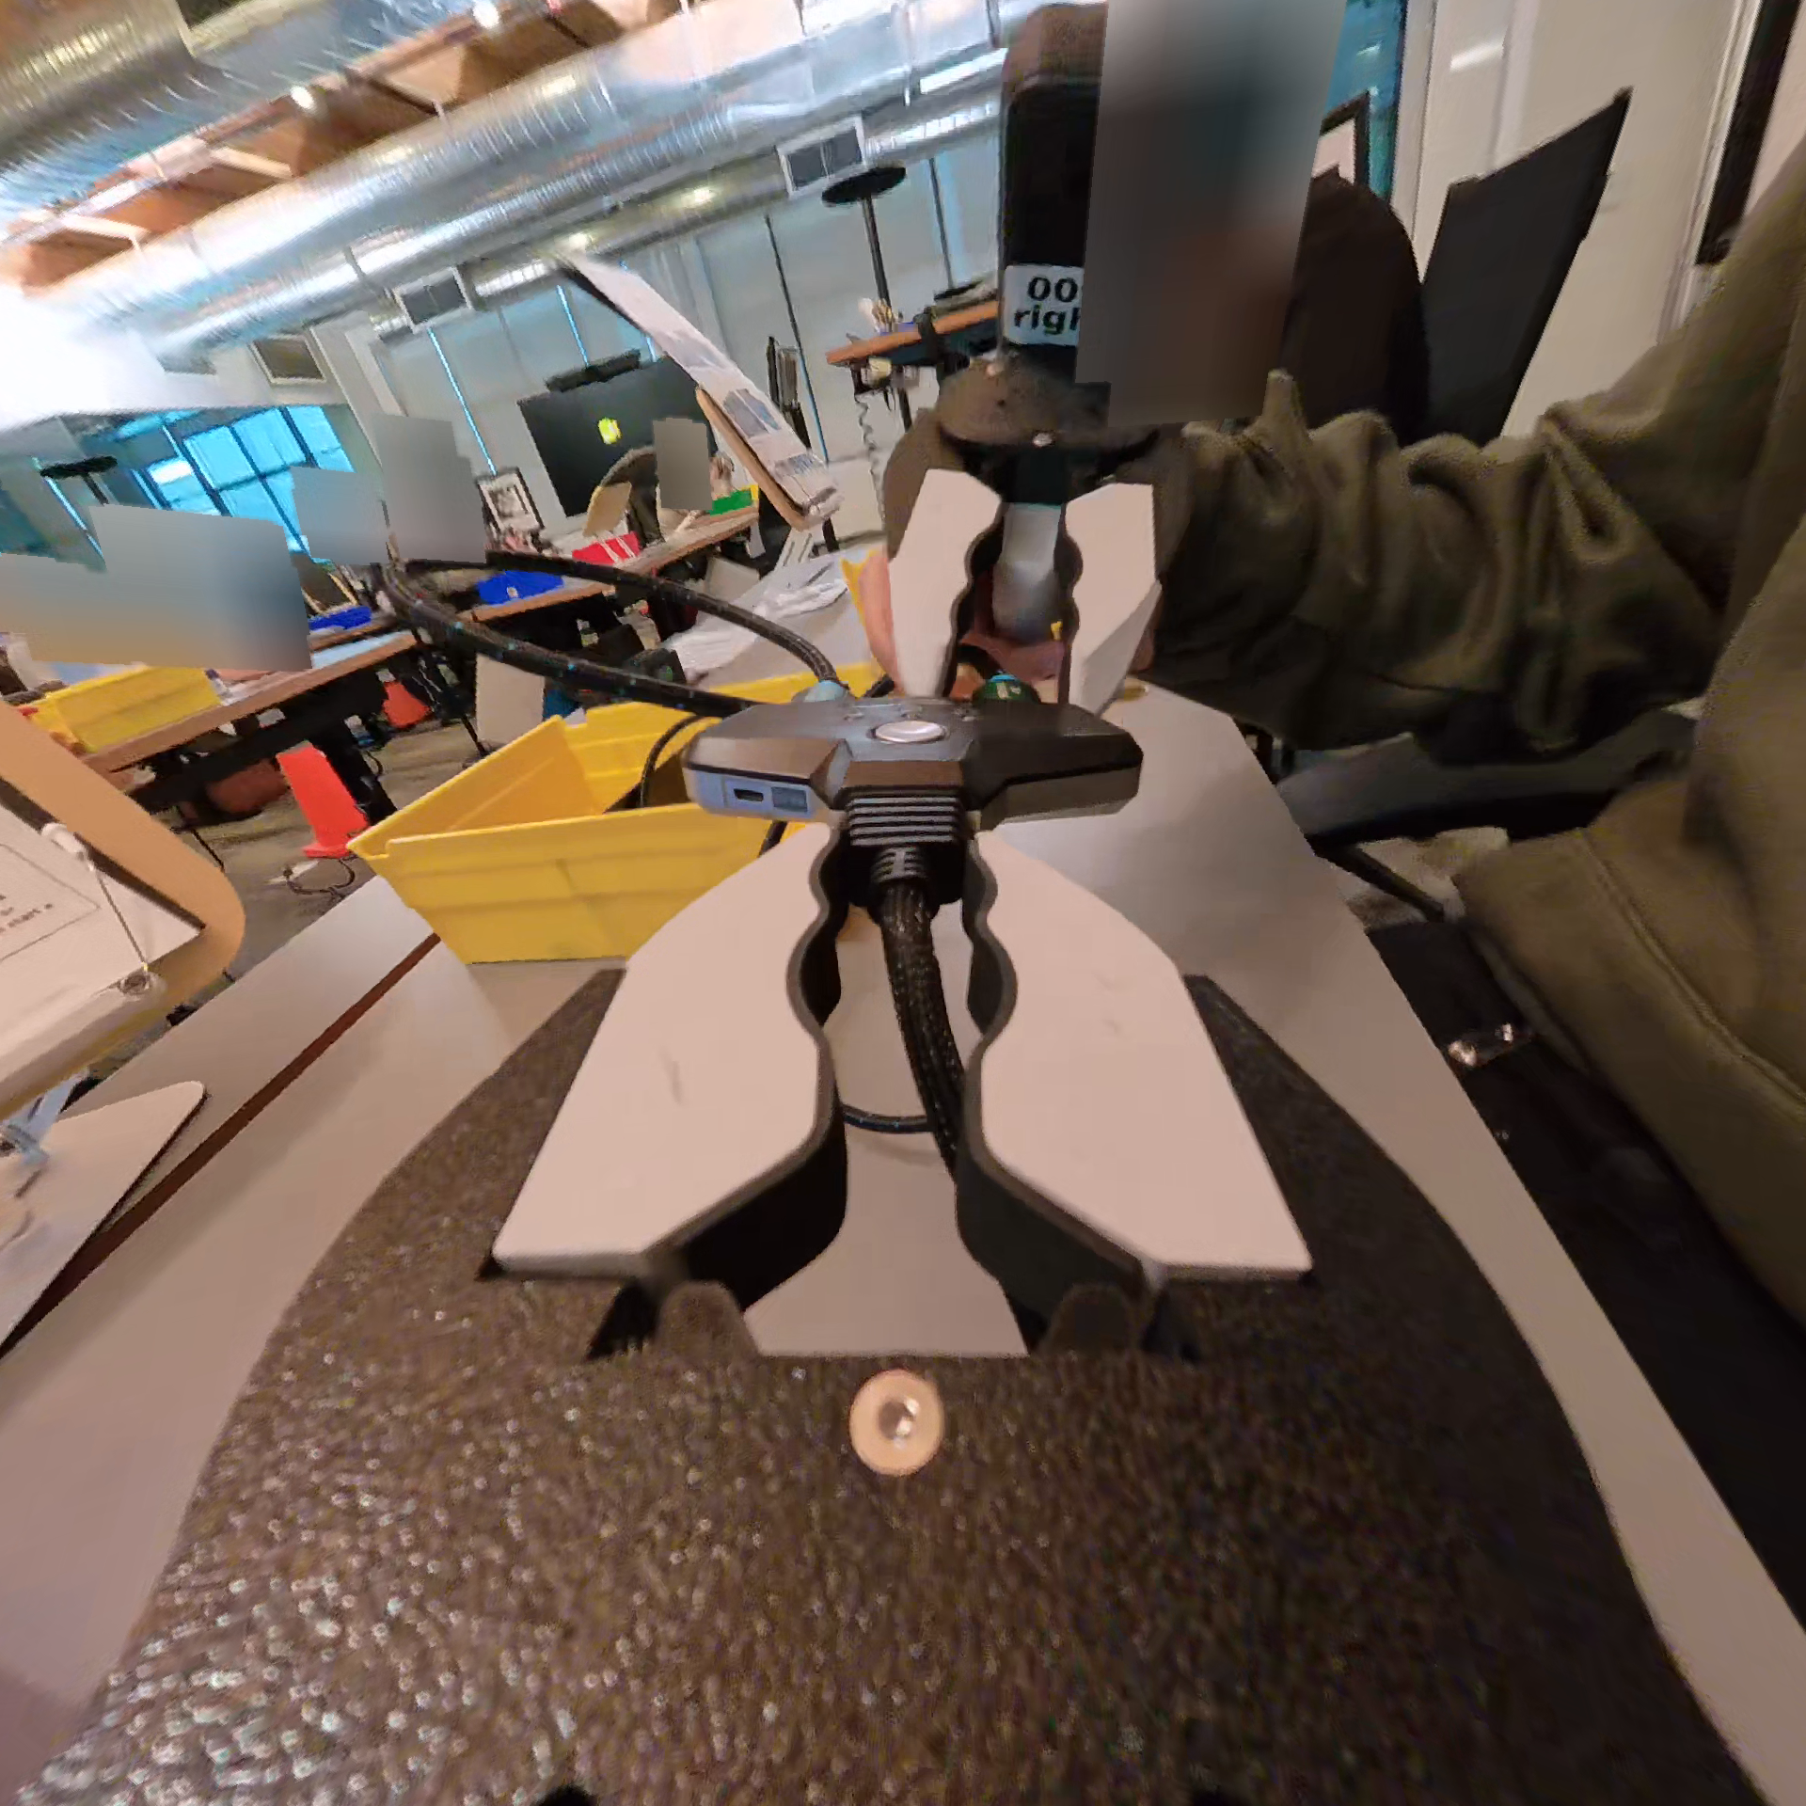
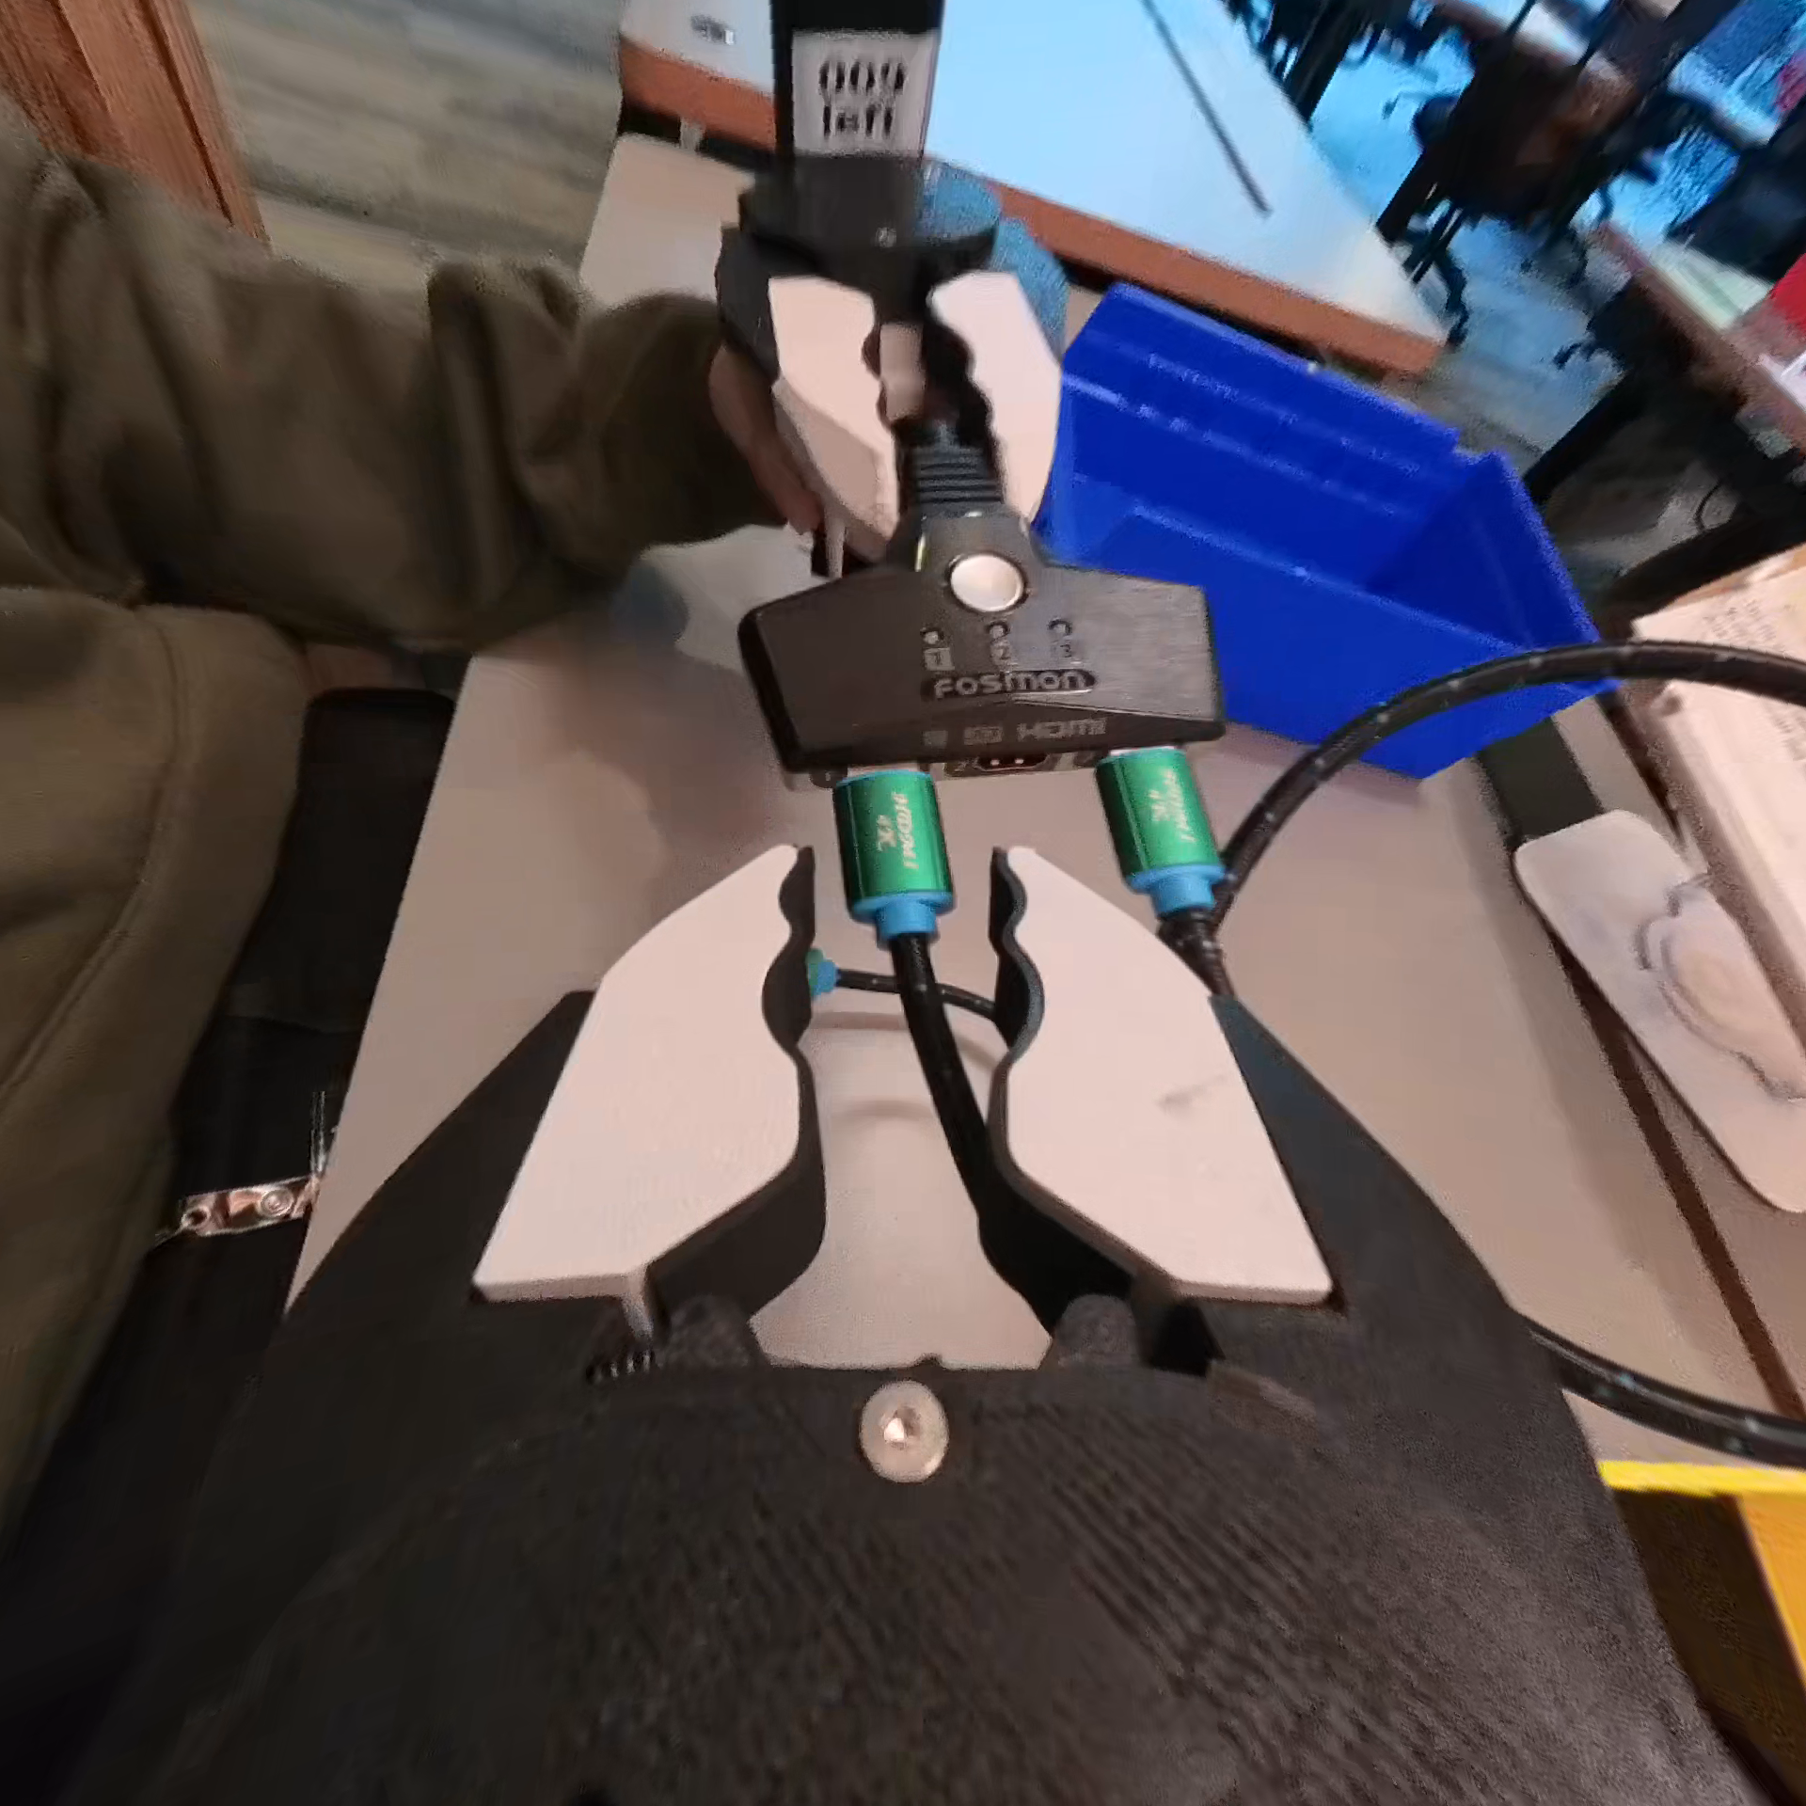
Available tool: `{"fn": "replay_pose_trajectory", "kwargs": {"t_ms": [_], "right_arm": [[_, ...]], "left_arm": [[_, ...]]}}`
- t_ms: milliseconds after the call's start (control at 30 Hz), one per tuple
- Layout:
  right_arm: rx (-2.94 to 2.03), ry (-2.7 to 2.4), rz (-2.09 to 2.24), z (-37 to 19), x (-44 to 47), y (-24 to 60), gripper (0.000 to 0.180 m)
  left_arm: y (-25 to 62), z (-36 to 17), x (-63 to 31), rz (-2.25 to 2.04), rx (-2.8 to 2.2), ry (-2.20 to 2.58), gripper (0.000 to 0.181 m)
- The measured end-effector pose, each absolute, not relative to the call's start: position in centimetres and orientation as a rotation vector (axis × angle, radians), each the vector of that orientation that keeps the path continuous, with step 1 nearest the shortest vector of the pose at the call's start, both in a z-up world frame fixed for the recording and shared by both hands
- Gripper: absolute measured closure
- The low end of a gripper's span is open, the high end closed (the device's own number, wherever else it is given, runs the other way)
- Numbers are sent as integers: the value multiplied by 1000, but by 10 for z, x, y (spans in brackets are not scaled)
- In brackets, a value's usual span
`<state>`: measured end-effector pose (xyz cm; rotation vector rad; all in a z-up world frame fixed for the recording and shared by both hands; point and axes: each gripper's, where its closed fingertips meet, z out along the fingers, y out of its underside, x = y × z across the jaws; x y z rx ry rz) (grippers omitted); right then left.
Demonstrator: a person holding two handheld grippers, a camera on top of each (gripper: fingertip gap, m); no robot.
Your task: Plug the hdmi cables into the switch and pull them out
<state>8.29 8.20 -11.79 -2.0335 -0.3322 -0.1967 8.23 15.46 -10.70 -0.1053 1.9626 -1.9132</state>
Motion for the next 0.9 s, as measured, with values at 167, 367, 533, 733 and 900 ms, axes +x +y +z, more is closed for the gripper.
{"fn": "replay_pose_trajectory", "kwargs": {"t_ms": [167, 367, 533, 733, 900], "right_arm": [[-2040, -314, -198, -127, 76, 100, 157], [-1974, -270, -155, -119, 67, 114, 157], [-1962, -253, -156, -111, 60, 118, 157], [-1959, -268, -188, -105, 58, 118, 157], [-1949, -254, -144, -105, 58, 116, 157]], "left_arm": [[168, -115, 78, -1928, -106, 1966, 160], [181, -110, 71, -2015, -94, 1906, 160], [185, -104, 67, -2060, -88, 1890, 160], [184, -99, 65, -2086, -85, 1864, 160], [182, -101, 66, -2110, -81, 1855, 160]]}}
